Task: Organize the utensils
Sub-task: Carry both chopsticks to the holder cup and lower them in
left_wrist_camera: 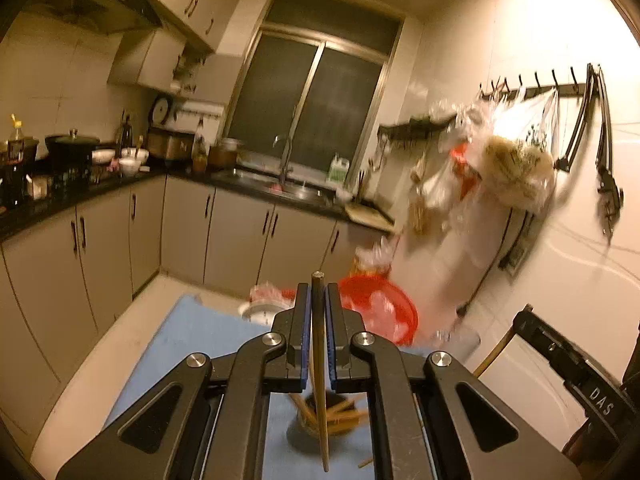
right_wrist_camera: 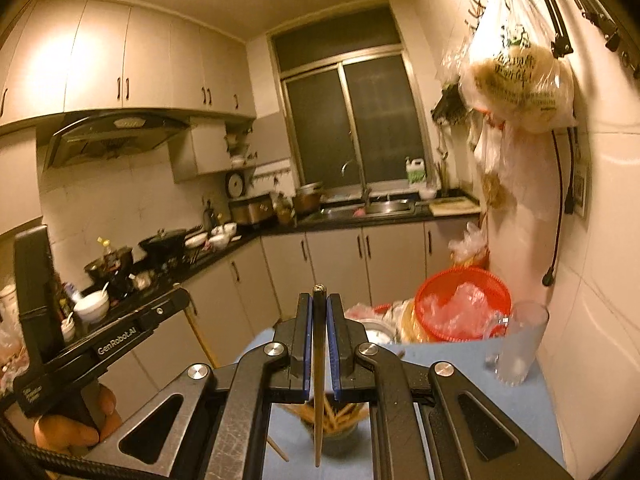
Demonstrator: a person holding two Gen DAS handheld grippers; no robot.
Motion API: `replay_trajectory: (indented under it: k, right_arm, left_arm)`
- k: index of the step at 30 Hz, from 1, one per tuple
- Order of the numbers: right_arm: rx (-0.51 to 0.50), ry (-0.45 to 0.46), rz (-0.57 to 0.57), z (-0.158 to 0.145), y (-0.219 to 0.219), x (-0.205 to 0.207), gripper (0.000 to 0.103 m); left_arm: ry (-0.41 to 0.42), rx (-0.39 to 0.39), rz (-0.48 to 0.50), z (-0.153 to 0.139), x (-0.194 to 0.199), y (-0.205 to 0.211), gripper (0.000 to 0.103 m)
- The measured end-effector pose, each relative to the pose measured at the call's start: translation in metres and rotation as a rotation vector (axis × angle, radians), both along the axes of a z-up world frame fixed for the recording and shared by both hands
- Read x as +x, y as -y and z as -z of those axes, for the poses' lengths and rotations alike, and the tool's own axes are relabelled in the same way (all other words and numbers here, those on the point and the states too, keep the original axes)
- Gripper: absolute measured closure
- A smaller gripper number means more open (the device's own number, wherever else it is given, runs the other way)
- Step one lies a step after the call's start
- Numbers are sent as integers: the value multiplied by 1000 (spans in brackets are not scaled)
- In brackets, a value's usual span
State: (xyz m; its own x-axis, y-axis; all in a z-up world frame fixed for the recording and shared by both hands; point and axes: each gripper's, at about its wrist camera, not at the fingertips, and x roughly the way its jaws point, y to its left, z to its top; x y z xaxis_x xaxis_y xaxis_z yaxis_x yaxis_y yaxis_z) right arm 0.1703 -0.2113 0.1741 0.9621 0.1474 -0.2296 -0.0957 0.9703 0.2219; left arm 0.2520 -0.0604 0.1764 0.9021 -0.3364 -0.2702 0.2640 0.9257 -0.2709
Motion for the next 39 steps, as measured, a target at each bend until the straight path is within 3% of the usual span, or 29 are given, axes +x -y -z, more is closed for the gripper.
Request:
replay_trajectory:
  k: [4,11,29,39]
  right_arm:
    - [10,26,44,-1,0,15,96]
    - [-11,29,70,9,-3,47,96]
    - [-31,-106,69,84,0,56,96]
    - [-41,-151,59,105,1,53,95]
  left_arm:
    - [47,-20,-16,-8,16,8,97]
    - [58,-46,-23,2,46,17,97]
    - [-77,40,13,79,57,26,97]
    - [-117,99,18,103,56,39,97]
